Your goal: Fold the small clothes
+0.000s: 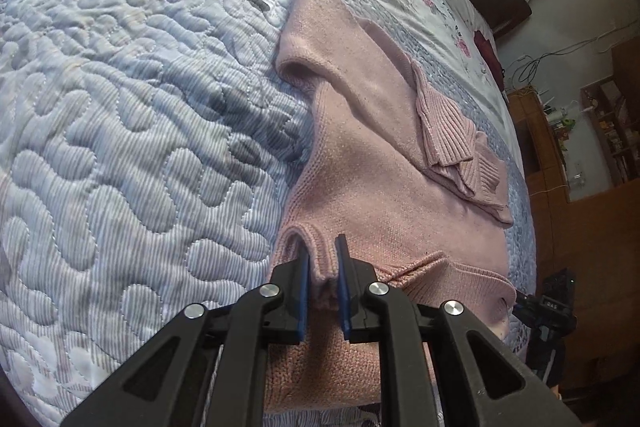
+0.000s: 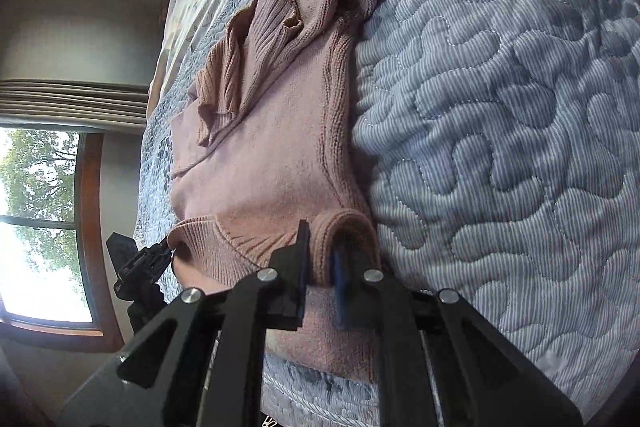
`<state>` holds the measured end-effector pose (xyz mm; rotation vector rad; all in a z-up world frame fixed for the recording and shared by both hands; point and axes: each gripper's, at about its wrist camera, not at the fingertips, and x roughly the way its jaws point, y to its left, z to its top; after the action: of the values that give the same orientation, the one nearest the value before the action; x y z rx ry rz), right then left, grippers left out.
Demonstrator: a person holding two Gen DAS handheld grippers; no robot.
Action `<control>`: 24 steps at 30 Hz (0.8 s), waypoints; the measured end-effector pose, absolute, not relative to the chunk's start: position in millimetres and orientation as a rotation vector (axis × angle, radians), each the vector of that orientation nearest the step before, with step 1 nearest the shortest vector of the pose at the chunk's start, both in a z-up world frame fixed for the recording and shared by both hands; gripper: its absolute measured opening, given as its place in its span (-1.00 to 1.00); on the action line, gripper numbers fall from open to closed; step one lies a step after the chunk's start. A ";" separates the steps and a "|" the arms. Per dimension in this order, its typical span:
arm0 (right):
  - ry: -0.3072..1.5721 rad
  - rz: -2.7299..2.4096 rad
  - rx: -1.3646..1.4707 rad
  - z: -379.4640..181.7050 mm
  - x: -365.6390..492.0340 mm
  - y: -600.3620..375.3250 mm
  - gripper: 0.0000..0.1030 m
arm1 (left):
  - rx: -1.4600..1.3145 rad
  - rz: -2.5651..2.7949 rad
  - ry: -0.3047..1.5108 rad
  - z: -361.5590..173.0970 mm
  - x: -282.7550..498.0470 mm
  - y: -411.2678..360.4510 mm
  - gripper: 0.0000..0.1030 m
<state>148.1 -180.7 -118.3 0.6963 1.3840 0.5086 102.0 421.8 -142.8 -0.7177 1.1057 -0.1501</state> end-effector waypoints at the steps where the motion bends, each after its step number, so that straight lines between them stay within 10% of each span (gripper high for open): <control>1: 1.388 0.513 0.700 -117.5 148.3 -182.0 -0.78 | -0.735 -0.155 1.105 -142.1 100.9 424.1 -0.69; 7: 1.368 0.509 0.691 -102.9 143.1 -194.6 -0.47 | -0.737 -0.154 1.047 -115.6 79.2 440.5 -0.24; 9: 1.348 0.468 0.633 -95.0 140.1 -200.3 -0.06 | -0.717 -0.153 1.028 -106.0 71.6 446.2 -0.24; 24: 1.281 0.470 0.425 -73.4 120.5 -187.3 -0.06 | -0.264 -0.184 1.119 -115.5 115.8 386.8 -0.09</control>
<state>120.5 -187.3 -73.4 0.4250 1.2808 0.4704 115.8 386.8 -115.5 -0.2635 1.1191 -0.1840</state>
